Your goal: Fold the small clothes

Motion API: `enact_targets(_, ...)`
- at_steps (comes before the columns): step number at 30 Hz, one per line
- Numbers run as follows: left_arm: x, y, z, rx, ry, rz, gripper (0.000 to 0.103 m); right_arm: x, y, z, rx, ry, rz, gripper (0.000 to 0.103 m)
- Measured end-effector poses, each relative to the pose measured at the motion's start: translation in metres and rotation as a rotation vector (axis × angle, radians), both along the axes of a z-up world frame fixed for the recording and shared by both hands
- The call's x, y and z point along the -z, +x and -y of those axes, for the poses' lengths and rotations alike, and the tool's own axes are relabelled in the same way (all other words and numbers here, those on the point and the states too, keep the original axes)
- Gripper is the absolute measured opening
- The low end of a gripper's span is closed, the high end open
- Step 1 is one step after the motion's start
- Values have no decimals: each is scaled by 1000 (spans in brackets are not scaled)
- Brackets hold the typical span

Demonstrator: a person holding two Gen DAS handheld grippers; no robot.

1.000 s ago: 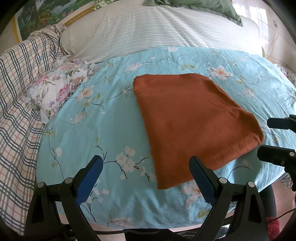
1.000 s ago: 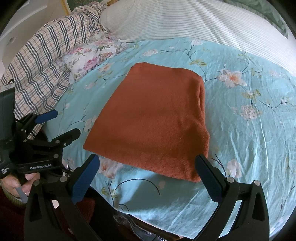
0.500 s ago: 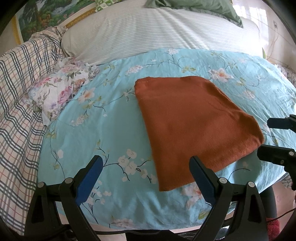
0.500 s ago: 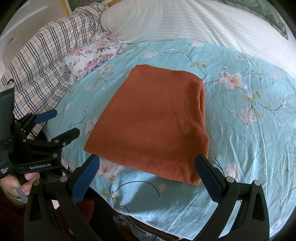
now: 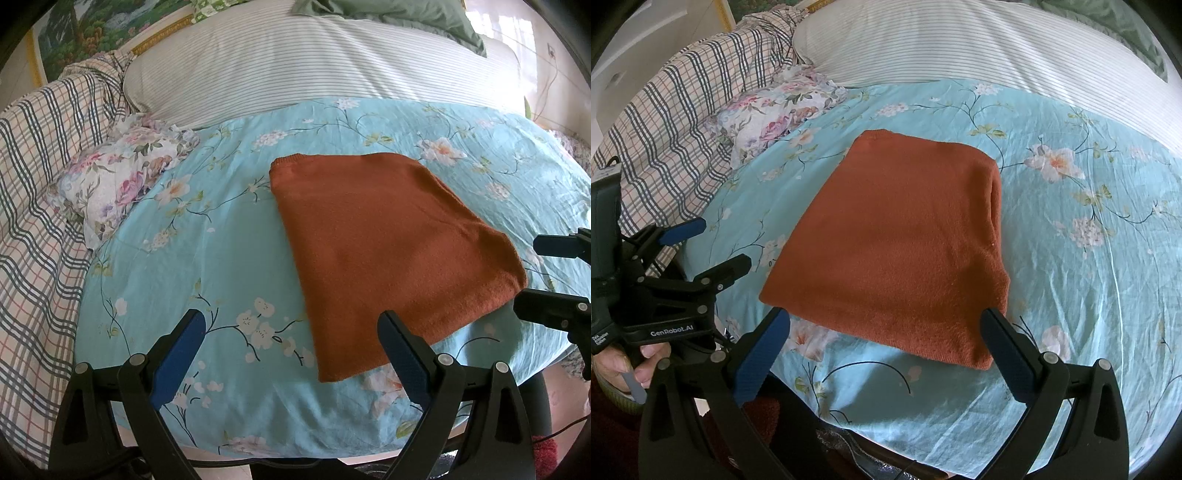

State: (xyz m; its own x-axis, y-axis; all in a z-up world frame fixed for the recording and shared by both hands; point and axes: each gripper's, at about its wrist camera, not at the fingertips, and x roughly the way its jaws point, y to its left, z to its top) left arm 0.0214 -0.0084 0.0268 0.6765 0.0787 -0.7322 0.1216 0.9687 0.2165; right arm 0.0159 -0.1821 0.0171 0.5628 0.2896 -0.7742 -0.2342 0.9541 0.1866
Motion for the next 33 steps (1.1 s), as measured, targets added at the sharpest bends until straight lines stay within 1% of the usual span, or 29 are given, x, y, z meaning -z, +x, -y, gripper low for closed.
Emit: enact_targets(33, 0, 0, 0, -2, -2, -2, 95, -5, -2, -9, 4, -5, 4, 102)
